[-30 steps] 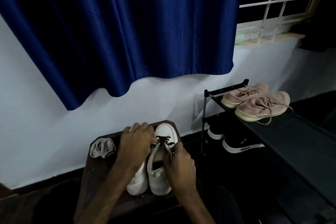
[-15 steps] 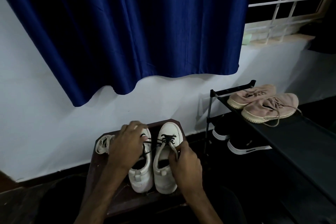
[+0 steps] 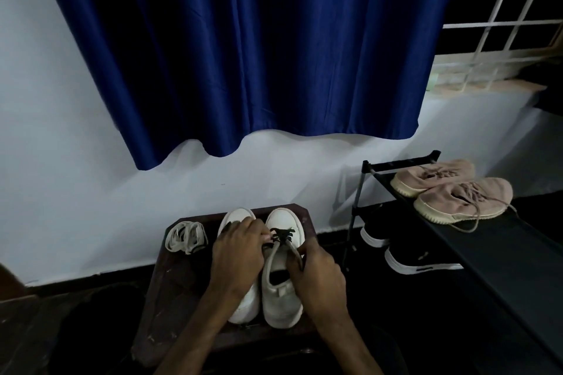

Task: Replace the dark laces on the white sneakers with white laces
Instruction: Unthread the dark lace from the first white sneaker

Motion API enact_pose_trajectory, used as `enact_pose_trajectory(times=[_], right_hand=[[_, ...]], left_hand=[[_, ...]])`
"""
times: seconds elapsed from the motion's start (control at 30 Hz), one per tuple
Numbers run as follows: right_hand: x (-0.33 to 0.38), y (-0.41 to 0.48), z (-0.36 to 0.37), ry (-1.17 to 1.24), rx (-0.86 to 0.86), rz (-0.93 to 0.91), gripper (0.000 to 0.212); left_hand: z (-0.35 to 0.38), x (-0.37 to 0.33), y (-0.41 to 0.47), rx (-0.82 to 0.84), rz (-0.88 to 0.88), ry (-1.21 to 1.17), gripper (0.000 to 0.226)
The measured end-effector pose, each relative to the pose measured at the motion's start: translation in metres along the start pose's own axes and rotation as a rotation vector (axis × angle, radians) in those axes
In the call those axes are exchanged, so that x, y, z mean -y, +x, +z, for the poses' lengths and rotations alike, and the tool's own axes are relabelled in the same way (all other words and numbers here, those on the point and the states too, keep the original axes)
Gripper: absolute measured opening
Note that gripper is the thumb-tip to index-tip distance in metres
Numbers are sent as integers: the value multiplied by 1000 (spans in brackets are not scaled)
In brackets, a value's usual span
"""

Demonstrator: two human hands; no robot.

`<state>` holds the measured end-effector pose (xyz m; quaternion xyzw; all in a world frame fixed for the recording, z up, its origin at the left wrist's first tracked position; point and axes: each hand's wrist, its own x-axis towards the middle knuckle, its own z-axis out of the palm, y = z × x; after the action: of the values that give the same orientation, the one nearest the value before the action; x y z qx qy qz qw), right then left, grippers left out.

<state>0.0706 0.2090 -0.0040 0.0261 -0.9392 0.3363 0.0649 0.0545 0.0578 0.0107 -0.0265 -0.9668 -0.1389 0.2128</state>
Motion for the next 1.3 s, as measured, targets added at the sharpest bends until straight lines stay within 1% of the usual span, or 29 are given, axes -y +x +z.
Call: enact_pose_trajectory(times=[0.07, 0.1, 0.13, 0.2, 0.27, 0.37, 0.4, 0.43, 0.5, 0.53, 0.57, 0.6, 0.67, 0.73, 0.8, 0.87, 0.93, 1.0, 1.1, 1.2, 1.3], right_hand=[[-2, 2, -2, -23, -4, -4, 30], [-4, 3, -3, -25, -6, 6, 31], [-6, 4, -4, -12, -11, 17, 31], [-9, 5, -9, -18, 1, 27, 30], [-9, 6, -13, -88, 15, -8, 30], [-9, 7, -19, -190, 4, -52, 33], [-9, 8, -21, -208, -16, -69, 32], [-9, 9, -22, -216, -45, -108, 32], [-10, 14, -20, -190, -72, -245, 34], [-11, 18, -19, -164, -55, -312, 33], [-11, 22, -16, -162, -25, -372, 31], [-11, 26, -12, -190, 3, -418, 31], [-11, 32, -7, -229, 64, -450, 33], [-10, 35, -6, -225, 83, -445, 34], [-11, 36, -6, -218, 62, -421, 28], [-12, 36, -6, -207, 33, -391, 19], [-14, 36, -5, -233, 32, -392, 17], [-13, 38, -5, -278, 25, -393, 17], [-10, 37, -3, -378, -38, -390, 17], [-8, 34, -1, -488, -121, -436, 21], [-6, 36, -1, -537, -124, -481, 23]], left_hand=[[-1, 6, -2, -77, -120, -119, 8], [-4, 12, 0, -77, -174, -202, 6], [-5, 21, 1, -56, -183, -248, 5], [-7, 34, 4, 37, -132, -221, 5], [-8, 40, 4, 59, -134, -198, 6], [-8, 35, 4, 25, -162, -131, 2], [-6, 32, 4, 10, -165, -118, 7], [-5, 30, 4, -13, -143, -124, 13], [-2, 25, 2, -44, -20, -220, 20], [-1, 22, 1, -9, 42, -295, 22], [-1, 20, 0, 76, 78, -352, 28], [0, 21, -1, 183, 105, -362, 40], [2, 24, 1, 335, 152, -272, 66], [3, 27, 3, 403, 162, -260, 74], [3, 28, 5, 430, 153, -281, 75], [5, 27, 3, 414, 160, -264, 73], [7, 26, 0, 366, 156, -269, 69], [8, 26, -2, 325, 147, -292, 65], [9, 23, -4, 289, 128, -322, 64], [9, 19, -4, 280, 101, -325, 65], [9, 19, -3, 281, 85, -370, 64]])
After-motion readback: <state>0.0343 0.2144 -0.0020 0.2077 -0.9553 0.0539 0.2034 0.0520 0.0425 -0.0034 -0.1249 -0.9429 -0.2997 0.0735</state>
